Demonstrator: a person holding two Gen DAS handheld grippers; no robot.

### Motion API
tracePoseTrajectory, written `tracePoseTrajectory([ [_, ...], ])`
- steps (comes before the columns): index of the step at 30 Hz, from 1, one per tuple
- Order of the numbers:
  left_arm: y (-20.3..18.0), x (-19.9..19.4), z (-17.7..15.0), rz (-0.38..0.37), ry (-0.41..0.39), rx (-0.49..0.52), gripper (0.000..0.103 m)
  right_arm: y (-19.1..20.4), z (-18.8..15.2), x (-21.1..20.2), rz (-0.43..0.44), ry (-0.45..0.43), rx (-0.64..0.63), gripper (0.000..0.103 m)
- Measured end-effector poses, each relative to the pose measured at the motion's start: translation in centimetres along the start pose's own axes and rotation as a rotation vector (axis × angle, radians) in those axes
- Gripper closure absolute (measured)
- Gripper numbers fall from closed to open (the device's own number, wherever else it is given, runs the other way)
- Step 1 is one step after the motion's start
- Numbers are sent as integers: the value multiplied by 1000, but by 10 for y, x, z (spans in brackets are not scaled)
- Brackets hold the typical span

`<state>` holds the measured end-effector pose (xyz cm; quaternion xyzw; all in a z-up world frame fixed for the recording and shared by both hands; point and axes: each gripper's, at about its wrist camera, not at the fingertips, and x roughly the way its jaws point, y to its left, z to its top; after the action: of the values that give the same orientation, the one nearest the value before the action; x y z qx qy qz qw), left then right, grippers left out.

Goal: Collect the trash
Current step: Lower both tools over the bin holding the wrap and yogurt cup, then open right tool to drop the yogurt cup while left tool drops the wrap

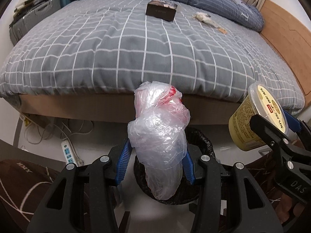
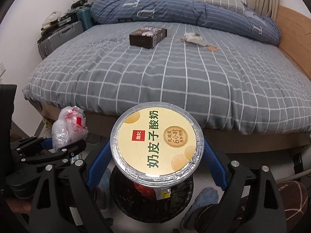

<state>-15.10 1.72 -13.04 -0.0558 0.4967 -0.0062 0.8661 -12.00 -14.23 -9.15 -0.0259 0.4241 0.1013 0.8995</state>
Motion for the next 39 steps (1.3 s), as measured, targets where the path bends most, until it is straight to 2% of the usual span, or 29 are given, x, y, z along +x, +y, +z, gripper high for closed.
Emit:
tracePoseTrajectory([
  [10,12,48,-12,15,82,-11,56,-13,-24,48,12,117,27,18],
  [21,24,85,-14,18,139,-27,56,-3,-34,95,19,221,2,18],
  [29,37,91,-18,27,150,-54,56,12,-35,109,22,241,-40,17],
  [31,38,91,-18,27,151,-56,56,13,-36,112,19,249,-44,11],
  [33,38,92,-18,25,151,-56,56,11,-36,110,0,231,-41,8],
  [39,28,93,-16,15,153,-45,56,-7,-35,107,-29,222,-3,8],
])
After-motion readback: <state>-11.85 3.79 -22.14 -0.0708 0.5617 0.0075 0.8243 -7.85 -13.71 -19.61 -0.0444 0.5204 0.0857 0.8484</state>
